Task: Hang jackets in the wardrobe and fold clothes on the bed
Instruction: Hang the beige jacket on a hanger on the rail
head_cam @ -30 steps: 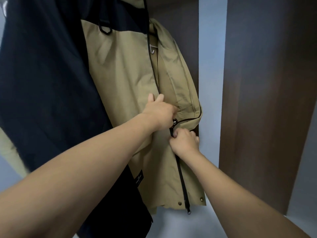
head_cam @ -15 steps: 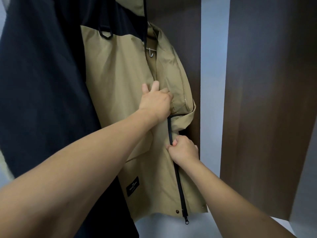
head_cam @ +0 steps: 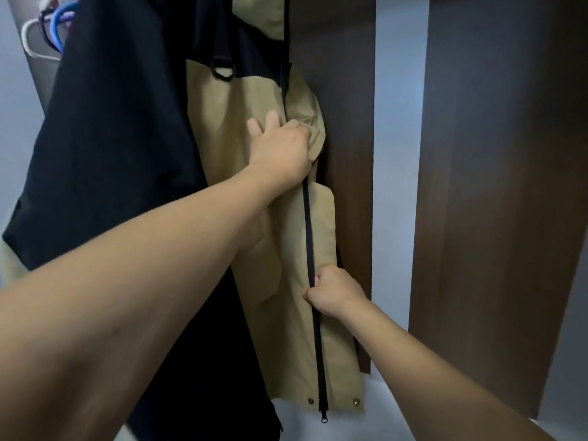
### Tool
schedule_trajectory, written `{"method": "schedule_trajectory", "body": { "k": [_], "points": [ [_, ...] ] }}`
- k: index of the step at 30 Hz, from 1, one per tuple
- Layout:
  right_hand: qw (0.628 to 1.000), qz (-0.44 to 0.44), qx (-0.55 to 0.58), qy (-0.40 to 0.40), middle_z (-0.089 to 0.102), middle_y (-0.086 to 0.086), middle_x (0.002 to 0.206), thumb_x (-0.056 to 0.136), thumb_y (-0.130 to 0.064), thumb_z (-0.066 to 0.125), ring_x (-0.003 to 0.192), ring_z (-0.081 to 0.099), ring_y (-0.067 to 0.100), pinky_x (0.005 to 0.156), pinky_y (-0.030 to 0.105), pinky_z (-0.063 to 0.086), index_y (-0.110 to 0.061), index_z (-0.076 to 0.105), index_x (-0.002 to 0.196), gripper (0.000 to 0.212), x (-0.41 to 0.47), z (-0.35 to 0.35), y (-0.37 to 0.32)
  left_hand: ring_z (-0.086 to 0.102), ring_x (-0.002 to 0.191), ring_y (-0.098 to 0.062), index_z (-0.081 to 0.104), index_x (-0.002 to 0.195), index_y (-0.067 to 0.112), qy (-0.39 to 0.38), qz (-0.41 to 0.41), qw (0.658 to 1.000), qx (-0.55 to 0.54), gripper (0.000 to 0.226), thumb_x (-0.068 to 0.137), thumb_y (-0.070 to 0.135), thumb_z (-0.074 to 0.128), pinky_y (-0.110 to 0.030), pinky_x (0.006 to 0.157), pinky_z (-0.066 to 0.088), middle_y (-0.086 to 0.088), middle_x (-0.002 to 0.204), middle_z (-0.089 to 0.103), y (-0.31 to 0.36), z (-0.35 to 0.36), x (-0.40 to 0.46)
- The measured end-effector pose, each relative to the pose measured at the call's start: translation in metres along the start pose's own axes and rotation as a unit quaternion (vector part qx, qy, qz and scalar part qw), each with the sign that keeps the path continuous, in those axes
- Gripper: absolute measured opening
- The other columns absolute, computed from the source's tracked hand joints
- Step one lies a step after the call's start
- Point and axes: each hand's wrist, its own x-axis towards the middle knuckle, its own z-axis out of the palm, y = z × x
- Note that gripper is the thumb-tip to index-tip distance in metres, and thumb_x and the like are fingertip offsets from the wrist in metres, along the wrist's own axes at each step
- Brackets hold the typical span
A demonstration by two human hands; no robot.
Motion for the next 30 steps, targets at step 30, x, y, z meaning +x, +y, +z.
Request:
{"method": "schedule_trajectory", "body": {
  "k": [30],
  "points": [
    [0.993,-0.07,-0.084,0.036,0.05,0.0,0.07,0.088,-0.037,0.057,0.074,0.055,0.027,0.058,0.028,0.039,-0.016,0.045,0.065,0.033,0.053,-0.105,-0.103,0.037,0.096,-0.026,0.055,0.102,0.019,0.075,0.03,0.994,0.071,0.016,0.092,0.016,0.043,-0.043,0.082,0.023,0.001,0.104,0.054,-0.027,-0.016,0.06]
  ]
}}
